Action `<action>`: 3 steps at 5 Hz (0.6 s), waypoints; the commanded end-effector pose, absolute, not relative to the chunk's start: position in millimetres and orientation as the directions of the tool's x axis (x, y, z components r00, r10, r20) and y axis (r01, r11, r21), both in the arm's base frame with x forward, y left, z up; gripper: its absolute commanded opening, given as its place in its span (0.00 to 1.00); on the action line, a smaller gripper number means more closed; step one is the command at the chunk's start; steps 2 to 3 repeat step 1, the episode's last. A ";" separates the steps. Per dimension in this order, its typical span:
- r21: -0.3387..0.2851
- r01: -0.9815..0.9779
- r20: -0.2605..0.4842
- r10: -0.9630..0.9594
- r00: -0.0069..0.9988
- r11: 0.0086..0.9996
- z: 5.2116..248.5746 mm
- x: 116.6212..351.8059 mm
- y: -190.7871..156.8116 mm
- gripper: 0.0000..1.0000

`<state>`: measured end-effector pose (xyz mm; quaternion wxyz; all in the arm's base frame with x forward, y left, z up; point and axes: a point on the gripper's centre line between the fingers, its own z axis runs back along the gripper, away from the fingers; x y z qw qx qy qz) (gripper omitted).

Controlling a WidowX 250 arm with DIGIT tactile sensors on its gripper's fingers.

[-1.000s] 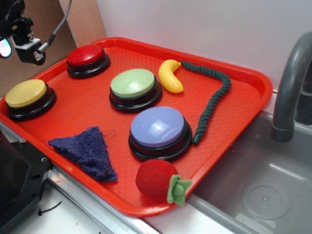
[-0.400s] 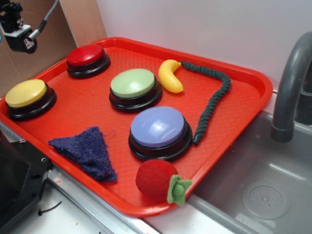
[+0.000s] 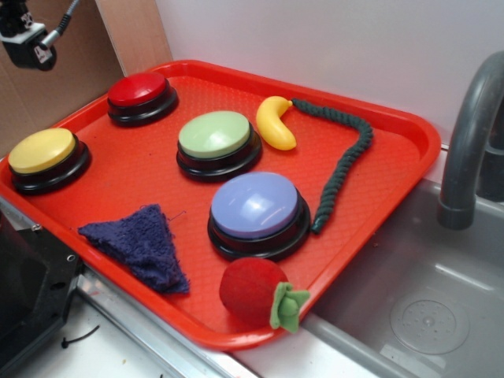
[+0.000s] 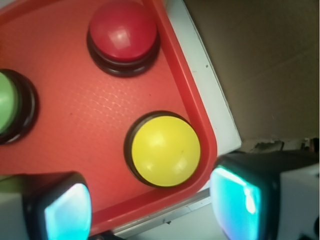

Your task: Push the yellow button.

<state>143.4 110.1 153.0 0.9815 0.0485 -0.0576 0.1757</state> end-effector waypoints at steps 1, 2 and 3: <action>0.101 -0.355 0.228 0.326 0.918 0.929 179.7 136.6 116.4 1.00; 0.101 -0.355 0.228 0.326 0.918 0.929 179.7 136.6 116.4 1.00; 0.101 -0.355 0.228 0.326 0.918 0.929 179.7 136.6 116.4 1.00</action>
